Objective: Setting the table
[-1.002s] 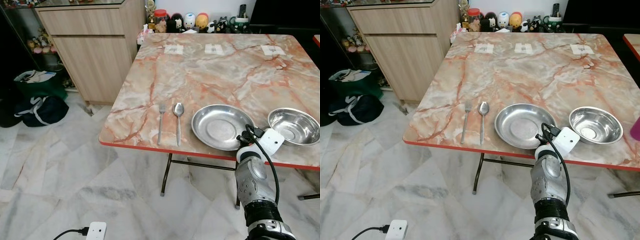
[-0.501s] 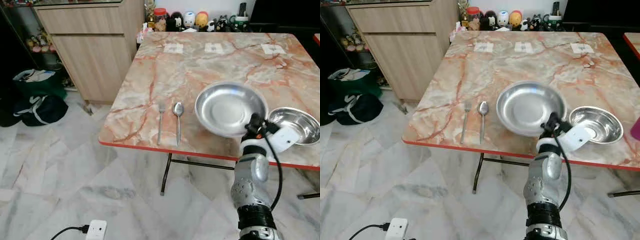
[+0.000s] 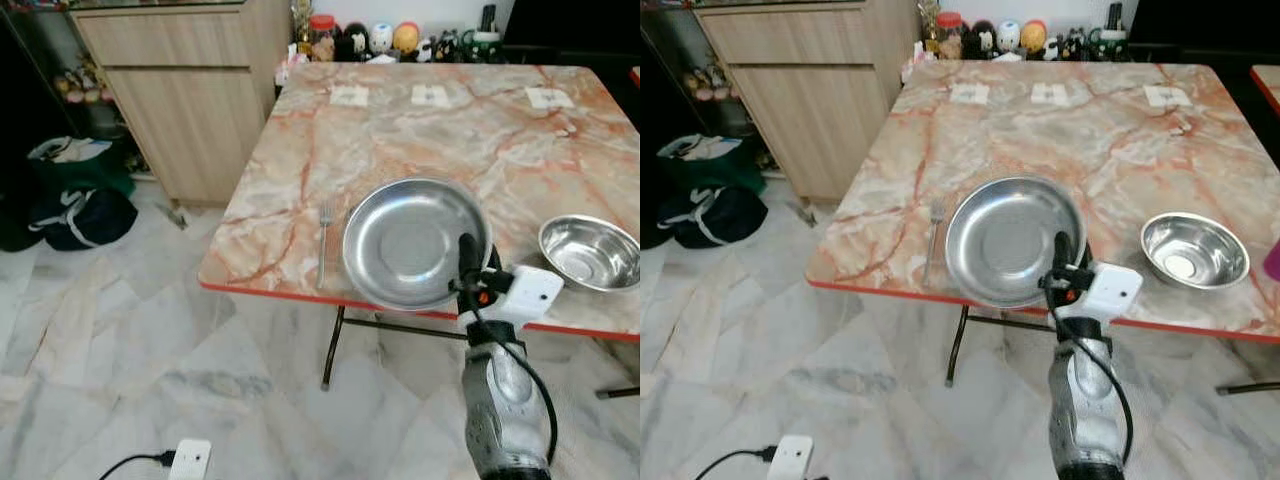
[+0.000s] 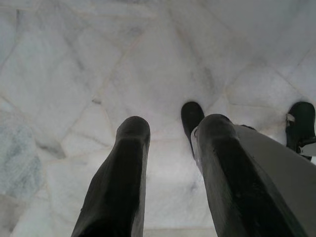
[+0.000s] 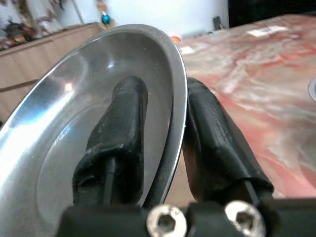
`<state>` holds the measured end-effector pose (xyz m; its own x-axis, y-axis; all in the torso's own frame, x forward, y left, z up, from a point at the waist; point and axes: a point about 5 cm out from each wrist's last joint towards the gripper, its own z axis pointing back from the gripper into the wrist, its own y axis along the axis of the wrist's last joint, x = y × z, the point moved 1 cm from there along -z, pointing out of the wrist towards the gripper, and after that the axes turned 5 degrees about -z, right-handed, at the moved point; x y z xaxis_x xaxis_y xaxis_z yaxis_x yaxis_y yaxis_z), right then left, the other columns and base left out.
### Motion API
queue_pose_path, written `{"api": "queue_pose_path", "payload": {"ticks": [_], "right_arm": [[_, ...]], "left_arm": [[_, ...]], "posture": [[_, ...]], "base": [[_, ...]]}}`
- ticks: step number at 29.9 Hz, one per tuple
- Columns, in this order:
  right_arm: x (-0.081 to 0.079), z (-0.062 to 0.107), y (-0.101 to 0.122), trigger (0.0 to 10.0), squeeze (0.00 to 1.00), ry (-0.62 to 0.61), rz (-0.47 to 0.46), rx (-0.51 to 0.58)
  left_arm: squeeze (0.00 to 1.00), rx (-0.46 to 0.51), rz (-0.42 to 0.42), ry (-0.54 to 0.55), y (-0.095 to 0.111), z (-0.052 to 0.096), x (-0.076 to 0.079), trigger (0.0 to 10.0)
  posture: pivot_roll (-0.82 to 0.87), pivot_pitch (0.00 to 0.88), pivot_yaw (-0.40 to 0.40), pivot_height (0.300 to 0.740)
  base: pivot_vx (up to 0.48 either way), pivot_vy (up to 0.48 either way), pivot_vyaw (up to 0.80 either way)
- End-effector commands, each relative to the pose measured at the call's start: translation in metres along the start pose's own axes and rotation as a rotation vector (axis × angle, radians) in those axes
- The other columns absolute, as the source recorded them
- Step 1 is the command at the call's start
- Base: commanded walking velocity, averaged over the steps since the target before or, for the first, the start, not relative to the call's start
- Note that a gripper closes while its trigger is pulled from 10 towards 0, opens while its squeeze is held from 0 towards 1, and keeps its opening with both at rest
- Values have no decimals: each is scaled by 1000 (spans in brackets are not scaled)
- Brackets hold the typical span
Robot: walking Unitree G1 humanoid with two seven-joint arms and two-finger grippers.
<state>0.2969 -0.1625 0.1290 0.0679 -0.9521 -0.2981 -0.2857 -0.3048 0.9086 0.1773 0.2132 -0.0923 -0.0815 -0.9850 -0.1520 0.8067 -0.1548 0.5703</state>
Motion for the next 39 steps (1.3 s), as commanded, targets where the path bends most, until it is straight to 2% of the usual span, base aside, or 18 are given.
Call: {"api": "queue_pose_path", "payload": {"ticks": [1, 4, 10, 19, 23, 33, 39], "right_arm": [[-7, -3, 12, 10000, 0, 36, -10, 44], [-14, -3, 18, 10000, 0, 92, 39, 53], [-26, -5, 21, 10000, 0, 131, 82, 69], [-36, -8, 28, 10000, 0, 162, 104, 95], [-39, -8, 30, 10000, 0, 177, 143, 109], [-41, -3, 27, 10000, 0, 172, 144, 95], [-42, -2, 27, 10000, 0, 170, 148, 85]], "left_arm": [[0, -30, 15, 11, -8, 2, -4, 10000], [0, -30, 16, 12, -8, 2, -4, 10000], [0, -27, 5, 21, -8, 2, -4, 10000], [0, -23, 7, 40, -7, 2, -4, 10000], [0, -24, 13, 42, -8, 2, -3, 10000], [0, -21, 11, 38, -7, 2, -2, 10000], [0, -20, 8, 37, -7, 1, -1, 10000]], "posture": [[-70, 101, 49, 740], [-74, 100, 49, 740], [-76, 90, 45, 740], [-85, 67, 35, 740], [-89, 48, 30, 740], [-94, 11, 26, 740], [-96, 0, 22, 740]], "base": [[0, 0, 0], [0, 0, 0], [0, 0, 0], [0, -273, 0], [0, 0, 0], [0, 0, 0], [0, 0, -722]]}}
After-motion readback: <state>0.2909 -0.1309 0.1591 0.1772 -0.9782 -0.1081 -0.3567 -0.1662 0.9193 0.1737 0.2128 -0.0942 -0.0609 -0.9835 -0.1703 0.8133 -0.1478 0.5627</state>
